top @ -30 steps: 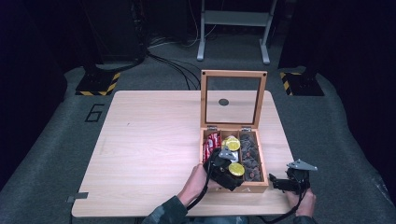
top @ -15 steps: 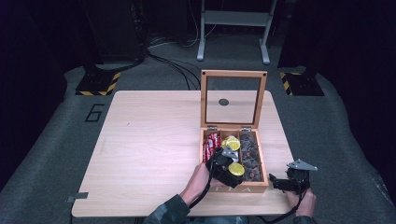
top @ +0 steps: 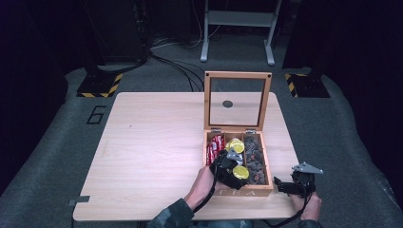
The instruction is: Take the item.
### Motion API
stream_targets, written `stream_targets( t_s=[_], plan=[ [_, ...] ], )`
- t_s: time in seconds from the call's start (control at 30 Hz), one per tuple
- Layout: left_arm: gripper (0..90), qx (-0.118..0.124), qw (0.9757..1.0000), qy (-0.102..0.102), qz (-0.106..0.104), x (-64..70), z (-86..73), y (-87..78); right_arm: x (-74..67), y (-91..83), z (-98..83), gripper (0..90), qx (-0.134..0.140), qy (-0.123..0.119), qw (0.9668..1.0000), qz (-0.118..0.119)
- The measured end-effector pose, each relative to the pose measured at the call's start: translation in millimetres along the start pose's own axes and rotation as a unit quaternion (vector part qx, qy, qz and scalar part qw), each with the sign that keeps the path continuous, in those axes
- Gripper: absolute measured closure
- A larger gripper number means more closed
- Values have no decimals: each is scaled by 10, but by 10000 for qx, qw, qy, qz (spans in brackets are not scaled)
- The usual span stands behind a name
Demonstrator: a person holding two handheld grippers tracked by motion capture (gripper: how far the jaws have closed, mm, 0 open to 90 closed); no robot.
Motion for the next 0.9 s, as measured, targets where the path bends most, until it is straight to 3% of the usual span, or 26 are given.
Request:
stream_targets(
  t_s=[0.4, 0.9],
  plan=[
    [360, -16, 9999, 96, 143, 21, -11, 49, -2, -4, -2, 50, -1, 10, 10000, -7],
    [374, 139, 9997, 33, 181, -10, -4, 5, -2, -3, -2, 50, 5, 9, 10000, -11]
  ],
)
Point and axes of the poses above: each handheld gripper's, and its own axes: y roughly forward along the jaws, z roughly out of its top, x roughly to its right, the point moved 8 cm from there along y, roughly forward along the jaws
